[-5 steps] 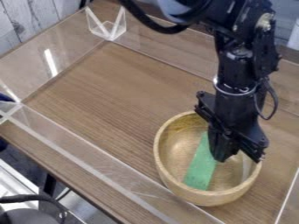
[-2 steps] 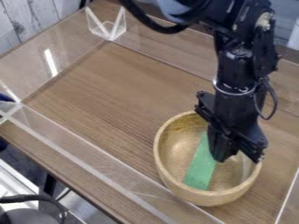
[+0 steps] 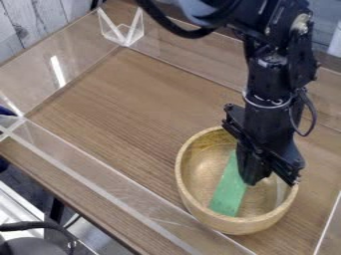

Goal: Put the green block in the brown bowl

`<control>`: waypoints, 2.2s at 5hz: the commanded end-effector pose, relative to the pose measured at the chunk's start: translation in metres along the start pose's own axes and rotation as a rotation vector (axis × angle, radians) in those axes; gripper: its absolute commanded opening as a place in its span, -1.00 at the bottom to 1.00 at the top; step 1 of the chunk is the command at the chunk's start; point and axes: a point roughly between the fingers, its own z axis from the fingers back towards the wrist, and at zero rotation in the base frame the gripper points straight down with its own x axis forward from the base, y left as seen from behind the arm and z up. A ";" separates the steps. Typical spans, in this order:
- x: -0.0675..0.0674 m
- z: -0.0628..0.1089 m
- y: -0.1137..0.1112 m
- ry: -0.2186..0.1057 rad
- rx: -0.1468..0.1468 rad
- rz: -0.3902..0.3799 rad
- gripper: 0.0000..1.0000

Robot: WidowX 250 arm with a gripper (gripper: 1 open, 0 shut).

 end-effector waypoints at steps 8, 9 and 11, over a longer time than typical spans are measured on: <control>0.008 0.067 0.010 -0.115 0.034 0.055 1.00; 0.007 0.061 0.010 -0.116 0.047 0.065 1.00; 0.007 0.054 0.011 -0.096 0.033 0.067 1.00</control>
